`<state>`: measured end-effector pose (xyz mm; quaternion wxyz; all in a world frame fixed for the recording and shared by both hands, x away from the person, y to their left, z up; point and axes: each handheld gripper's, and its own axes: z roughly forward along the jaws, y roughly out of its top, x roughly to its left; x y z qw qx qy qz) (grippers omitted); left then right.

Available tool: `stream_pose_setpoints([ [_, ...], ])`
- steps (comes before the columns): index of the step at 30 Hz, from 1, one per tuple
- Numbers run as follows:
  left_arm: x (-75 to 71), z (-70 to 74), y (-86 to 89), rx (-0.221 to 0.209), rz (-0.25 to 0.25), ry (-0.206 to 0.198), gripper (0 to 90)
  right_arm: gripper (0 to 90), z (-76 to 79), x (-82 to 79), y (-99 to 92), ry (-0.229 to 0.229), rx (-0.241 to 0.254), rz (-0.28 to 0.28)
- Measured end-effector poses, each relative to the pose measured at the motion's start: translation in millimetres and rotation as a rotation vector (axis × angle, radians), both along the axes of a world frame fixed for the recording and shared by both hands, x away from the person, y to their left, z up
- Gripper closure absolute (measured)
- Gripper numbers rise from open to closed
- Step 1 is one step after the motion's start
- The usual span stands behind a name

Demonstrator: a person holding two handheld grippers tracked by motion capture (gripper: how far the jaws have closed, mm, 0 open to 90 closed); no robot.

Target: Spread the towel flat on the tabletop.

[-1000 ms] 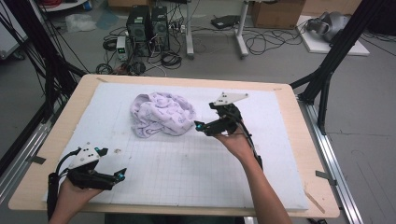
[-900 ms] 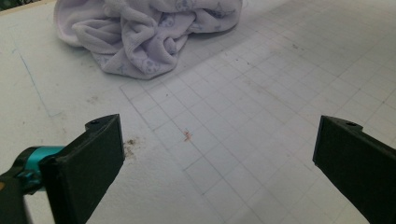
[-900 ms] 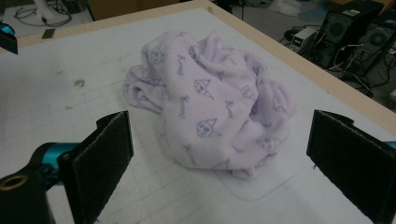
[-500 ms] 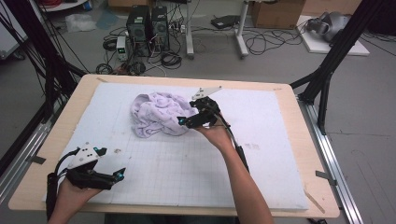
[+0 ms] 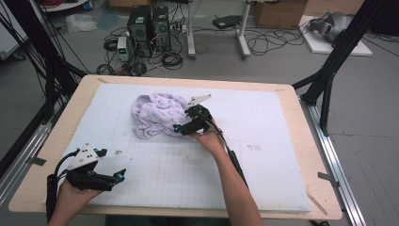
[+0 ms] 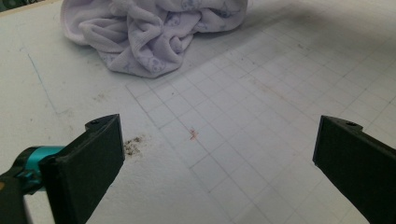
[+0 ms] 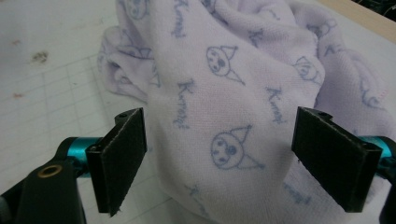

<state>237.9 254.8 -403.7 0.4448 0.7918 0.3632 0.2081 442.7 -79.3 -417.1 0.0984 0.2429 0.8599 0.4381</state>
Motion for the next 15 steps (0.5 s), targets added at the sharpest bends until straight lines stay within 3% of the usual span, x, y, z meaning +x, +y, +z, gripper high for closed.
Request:
stream_pose_setpoints([
  [6, 0.9, -1.7, -0.3, 0.006, 0.0, 0.005, 2.5, 28.7, -14.9, 4.7, 7.4, 0.036, -0.018, 0.0],
  [8, 1.2, -1.8, 0.7, 0.005, 0.0, 0.009, 2.5, 40.3, -20.2, 6.2, 11.3, 0.035, -0.033, -0.004],
  [9, 1.2, -1.8, 0.7, 0.005, 0.0, 0.009, 2.5, 40.3, -20.2, 6.2, 11.3, 0.035, -0.033, -0.004],
  [10, 1.1, -1.7, 0.9, 0.006, -0.001, 0.009, 2.5, 48.7, -21.6, 5.2, 13.2, 0.025, -0.047, -0.007],
  [11, 1.0, -1.8, 0.8, 0.005, -0.001, 0.008, 2.5, 48.7, -21.6, 5.2, 13.2, 0.025, -0.047, -0.007],
  [13, 0.8, -1.7, 1.1, 0.002, -0.005, 0.005, 4.2, 61.3, -21.7, 4.0, 13.8, 0.012, -0.058, -0.009],
  [15, 0.8, -1.7, 1.5, 0.005, -0.004, 0.007, 6.1, 74.0, -17.8, 2.8, 10.3, 0.032, -0.055, 0.007],
])
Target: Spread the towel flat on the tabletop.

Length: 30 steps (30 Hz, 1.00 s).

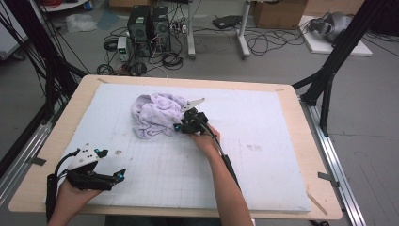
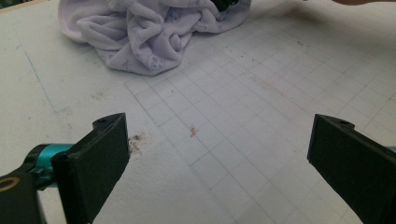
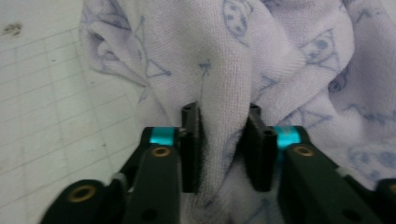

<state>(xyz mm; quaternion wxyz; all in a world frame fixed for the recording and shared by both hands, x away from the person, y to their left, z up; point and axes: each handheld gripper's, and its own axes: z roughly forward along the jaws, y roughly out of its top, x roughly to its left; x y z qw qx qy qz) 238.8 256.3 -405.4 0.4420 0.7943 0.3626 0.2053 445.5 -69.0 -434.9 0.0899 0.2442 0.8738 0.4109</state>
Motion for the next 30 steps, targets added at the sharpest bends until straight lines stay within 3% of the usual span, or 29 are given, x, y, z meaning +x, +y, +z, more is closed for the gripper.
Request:
stream_pose_setpoints([
  [11, -0.4, 1.2, 0.6, 0.001, 0.0, -0.008, 6.1, 77.0, 28.1, -14.6, -14.7, -0.045, 0.016, 0.058],
  [14, -0.6, 1.4, 1.5, -0.009, 0.008, -0.006, 6.1, 77.0, 42.2, -25.9, -23.2, -0.066, 0.044, 0.11],
  [18, -0.7, 1.5, 1.2, -0.006, 0.007, -0.008, 6.1, 76.9, 51.6, -36.6, -30.4, -0.089, 0.031, 0.144],
  [24, -2.1, 2.6, -1.3, -0.004, -0.003, -0.011, 7.5, 76.9, 67.6, -62.7, -48.7, -0.124, 0.07, 0.195],
  [27, -2.3, 2.5, -2.3, -0.005, -0.006, -0.011, 8.3, 76.8, 75.1, -83.1, -55.1, -0.149, 0.051, 0.239],
  [28, -2.3, 2.1, -2.6, -0.007, -0.008, -0.008, 8.3, 76.8, 75.1, -83.1, -55.1, -0.149, 0.051, 0.239],
  [29, -2.1, 1.8, -2.8, -0.005, -0.014, -0.005, 9.5, 76.9, 78.1, -96.3, -57.5, -0.156, 0.026, 0.274],
  [30, -2.2, 1.7, -3.1, -0.001, -0.016, -0.007, 9.5, 76.9, 78.1, -96.3, -57.5, -0.156, 0.026, 0.274],
])
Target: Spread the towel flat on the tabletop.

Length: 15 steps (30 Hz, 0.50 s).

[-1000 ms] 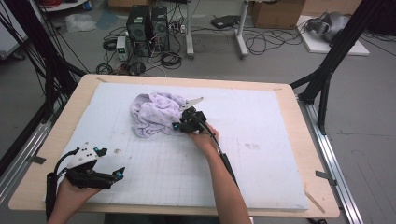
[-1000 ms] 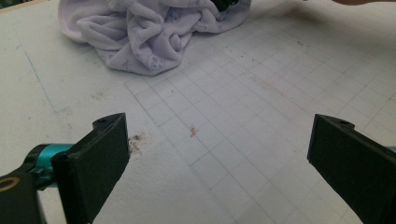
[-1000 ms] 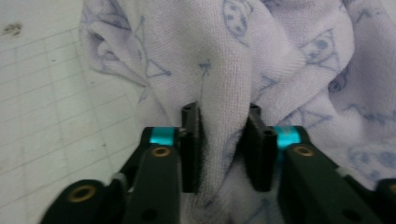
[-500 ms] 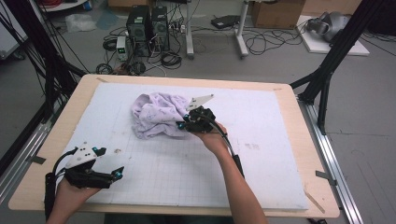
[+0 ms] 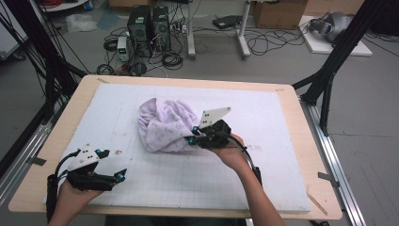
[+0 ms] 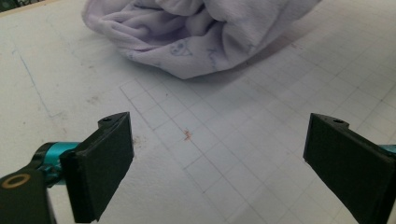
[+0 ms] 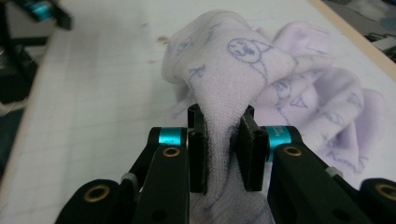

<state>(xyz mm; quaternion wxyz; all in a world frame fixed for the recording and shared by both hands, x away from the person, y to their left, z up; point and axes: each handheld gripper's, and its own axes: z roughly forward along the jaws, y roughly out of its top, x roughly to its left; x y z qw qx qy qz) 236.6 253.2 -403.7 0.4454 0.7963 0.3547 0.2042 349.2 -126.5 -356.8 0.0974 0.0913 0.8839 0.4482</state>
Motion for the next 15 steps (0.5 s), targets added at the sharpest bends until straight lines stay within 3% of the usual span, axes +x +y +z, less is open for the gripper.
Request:
stream_pose_setpoints([
  [2, -0.7, -0.2, -1.5, -0.001, -0.004, 0.001, 10.6, 76.9, -0.1, -15.0, -5.9, -0.007, -0.019, 0.041],
  [4, -0.7, -0.3, -3.0, 0.002, -0.012, -0.001, 10.9, 76.8, -1.7, -18.0, -7.5, -0.003, -0.023, 0.05],
  [5, -0.3, -0.6, -4.4, 0.002, -0.016, 0.001, 11.8, 76.5, -12.7, -22.1, -11.2, 0.038, -0.027, 0.059],
  [7, 0.6, -1.3, -7.2, 0.006, -0.023, 0.005, 11.9, 75.8, -18.1, -22.5, -11.7, 0.055, -0.027, 0.059],
  [10, 3.3, -2.0, -11.8, 0.014, -0.048, 0.01, 15.5, 61.9, -40.2, -23.5, -11.2, 0.106, -0.046, 0.042],
  [11, 4.7, -1.9, -13.4, 0.014, -0.053, 0.013, 16.6, 50.9, -39.9, -24.0, -12.8, 0.136, -0.033, 0.034],
  [13, 7.0, -1.8, -15.9, 0.014, -0.061, 0.015, 17.8, 47.9, -37.1, -24.9, -14.6, 0.127, -0.013, 0.026],
  [14, 9.1, -0.9, -18.2, 0.025, -0.068, 0.014, 20.6, 47.8, -26.8, -26.0, -23.7, 0.093, 0.065, 0.014],
  [15, 10.5, -0.1, -19.9, 0.026, -0.073, 0.016, 20.6, 47.8, -26.8, -26.0, -23.7, 0.093, 0.065, 0.014],
])
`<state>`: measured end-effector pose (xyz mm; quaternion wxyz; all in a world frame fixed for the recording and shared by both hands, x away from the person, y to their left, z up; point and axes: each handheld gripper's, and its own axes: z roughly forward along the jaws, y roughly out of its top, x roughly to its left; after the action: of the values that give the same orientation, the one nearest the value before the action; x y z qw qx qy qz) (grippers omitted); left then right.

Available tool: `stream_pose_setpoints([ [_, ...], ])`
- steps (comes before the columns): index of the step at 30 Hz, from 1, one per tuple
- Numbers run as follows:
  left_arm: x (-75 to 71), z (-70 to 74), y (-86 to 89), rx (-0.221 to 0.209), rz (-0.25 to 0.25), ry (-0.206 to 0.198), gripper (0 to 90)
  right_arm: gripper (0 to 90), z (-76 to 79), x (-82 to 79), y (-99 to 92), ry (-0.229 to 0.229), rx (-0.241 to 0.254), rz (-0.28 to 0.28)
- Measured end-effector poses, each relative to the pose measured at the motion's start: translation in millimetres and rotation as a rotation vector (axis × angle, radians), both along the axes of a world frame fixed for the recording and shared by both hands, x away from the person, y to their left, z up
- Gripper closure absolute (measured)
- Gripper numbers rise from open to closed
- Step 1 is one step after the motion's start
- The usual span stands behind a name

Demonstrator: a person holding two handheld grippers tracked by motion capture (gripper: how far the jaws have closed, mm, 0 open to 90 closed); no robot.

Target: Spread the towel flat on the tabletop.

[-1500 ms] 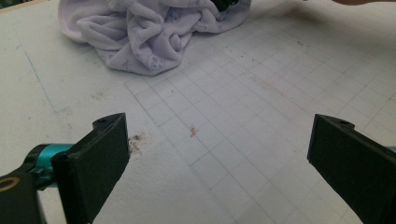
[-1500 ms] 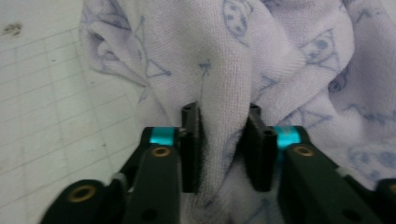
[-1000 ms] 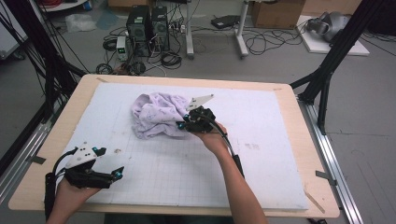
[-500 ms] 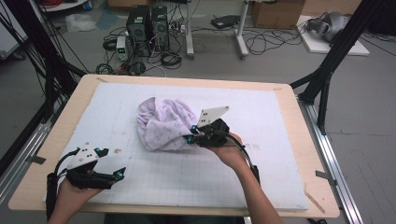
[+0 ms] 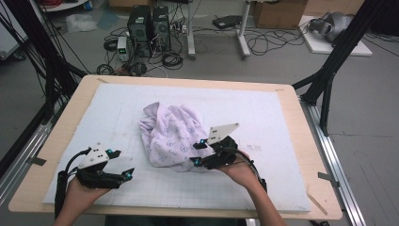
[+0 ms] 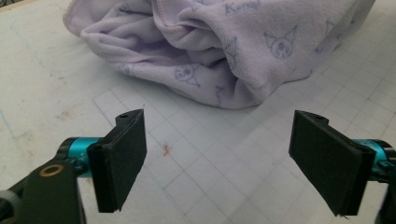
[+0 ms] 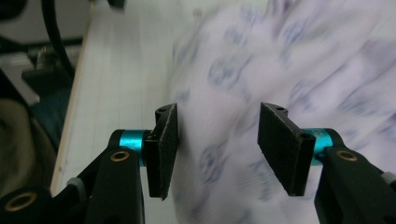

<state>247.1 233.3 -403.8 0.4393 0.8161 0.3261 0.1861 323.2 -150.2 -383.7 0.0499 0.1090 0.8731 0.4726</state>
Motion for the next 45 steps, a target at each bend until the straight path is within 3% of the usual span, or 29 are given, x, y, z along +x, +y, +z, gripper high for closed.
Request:
stream_pose_setpoints([
  [3, 6.4, 6.2, -7.8, 0.003, -0.027, -0.011, 22.8, 45.3, 4.8, 4.3, -12.4, -0.003, 0.035, -0.054],
  [4, 9.9, 9.3, -11.6, 0.004, -0.038, -0.017, 24.7, 44.8, 1.1, 9.5, -18.1, 0.0, 0.015, -0.089],
  [6, 18.0, 14.0, -17.9, 0.002, -0.061, -0.019, 26.2, 44.3, -1.1, 11.1, -19.2, 0.001, -0.003, -0.107],
  [7, 22.8, 16.5, -21.1, 0.002, -0.073, -0.018, 31.3, 43.8, -8.2, 17.1, -20.5, 0.022, -0.034, -0.136],
  [15, 66.2, 32.8, -57.7, 0.006, -0.147, -0.005, 39.9, 43.8, -22.8, 28.8, -14.4, 0.035, -0.079, -0.167],
  [19, 84.2, 24.8, -82.0, 0.038, -0.174, 0.02, 43.8, 43.8, -29.3, 33.0, -16.8, 0.069, -0.102, -0.18],
  [22, 93.5, 10.6, -92.4, 0.085, -0.17, 0.054, 46.0, 45.0, -37.6, 27.9, -24.3, 0.015, -0.073, -0.22],
  [24, 99.3, 0.0, -97.2, 0.122, -0.184, 0.09, 52.1, 44.8, -45.4, 29.1, -27.9, 0.054, -0.08, -0.234],
  [26, 102.6, -7.9, -100.0, 0.17, -0.201, 0.111, 60.5, 46.3, -51.1, 31.2, -27.4, 0.054, -0.089, -0.237],
  [31, 98.3, -7.7, -95.5, 0.159, -0.176, 0.111, 75.3, 61.8, -59.5, 32.8, -14.6, 0.058, -0.123, -0.196],
  [33, 95.5, -3.9, -90.0, 0.161, -0.168, 0.106, 79.7, 78.5, -57.7, 32.0, -12.9, 0.063, -0.124, -0.168],
  [35, 91.2, -0.1, -85.4, 0.15, -0.158, 0.093, 80.2, 80.2, -56.7, 31.8, -13.8, 0.063, -0.122, -0.164],
  [38, 76.7, 11.1, -71.0, 0.123, -0.149, 0.058, 81.4, 82.1, -42.4, 25.5, -26.2, 0.058, -0.059, -0.167],
  [40, 71.8, 13.7, -67.4, 0.116, -0.144, 0.05, 81.5, 82.1, -36.7, 22.3, -29.5, 0.048, -0.049, -0.169],
  [43, 53.6, 21.6, -55.8, 0.073, -0.177, 0.047, 81.7, 82.2, -17.8, 6.0, -37.3, 0.017, -0.013, -0.155],
  [45, 38.4, 25.3, -51.2, 0.07, -0.195, 0.036, 81.7, 82.2, -9.6, -5.5, -37.3, 0.006, -0.021, -0.13],
])
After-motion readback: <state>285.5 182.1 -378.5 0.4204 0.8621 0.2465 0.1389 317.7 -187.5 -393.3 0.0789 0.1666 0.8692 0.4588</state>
